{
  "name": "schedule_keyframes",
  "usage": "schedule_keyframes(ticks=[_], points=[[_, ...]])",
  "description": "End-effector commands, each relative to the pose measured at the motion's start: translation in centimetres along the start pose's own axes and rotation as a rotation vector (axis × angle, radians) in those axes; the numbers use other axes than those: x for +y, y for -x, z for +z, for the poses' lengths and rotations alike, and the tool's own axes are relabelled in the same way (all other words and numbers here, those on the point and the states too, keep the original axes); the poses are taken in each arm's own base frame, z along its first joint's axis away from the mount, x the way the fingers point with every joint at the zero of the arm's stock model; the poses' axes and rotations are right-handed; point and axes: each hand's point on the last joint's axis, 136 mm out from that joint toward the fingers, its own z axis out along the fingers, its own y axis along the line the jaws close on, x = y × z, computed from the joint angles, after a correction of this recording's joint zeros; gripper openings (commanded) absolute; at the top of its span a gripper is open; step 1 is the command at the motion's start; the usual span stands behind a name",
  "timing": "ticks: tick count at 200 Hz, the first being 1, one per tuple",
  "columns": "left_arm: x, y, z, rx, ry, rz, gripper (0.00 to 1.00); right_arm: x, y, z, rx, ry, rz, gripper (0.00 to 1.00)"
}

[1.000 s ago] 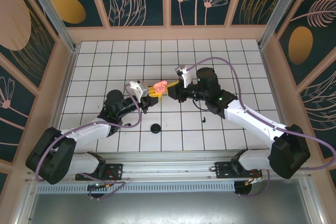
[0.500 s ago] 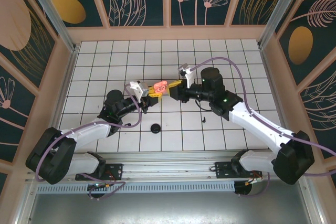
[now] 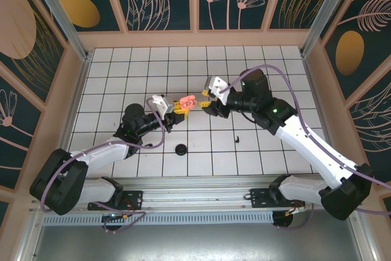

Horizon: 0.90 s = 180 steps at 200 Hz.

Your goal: Insert the wireless bluetooth earbuds into the charging case

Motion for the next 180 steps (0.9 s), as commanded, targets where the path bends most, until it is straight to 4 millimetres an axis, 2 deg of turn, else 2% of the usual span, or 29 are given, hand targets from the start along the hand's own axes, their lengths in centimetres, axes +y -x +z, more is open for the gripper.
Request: schedule_keyframes(ticks=[1, 65, 102, 180], points=[[-0.8, 1.8, 0.0, -0.035, -0.034, 0.062, 0.08, 0.5, 0.2, -0.7, 0.013, 0.033, -0.26, 0.46], [-0.8, 1.4, 0.0, -0.018, -0.041, 0.076, 0.08, -0.2, -0.8, 2.1, 0.162, 0.167, -0.392, 0.45], [-0.8, 1.5, 0.0, -0.017, -0.039, 0.079, 0.08, 0.0, -1.8, 3.9, 0.232, 0.215, -0.449, 0.37], [-0.9, 1.7, -0.1, -0.023, -0.041, 0.083, 0.08, 0.8, -3.5, 5.5, 0.302, 0.301, -0.48, 0.33]])
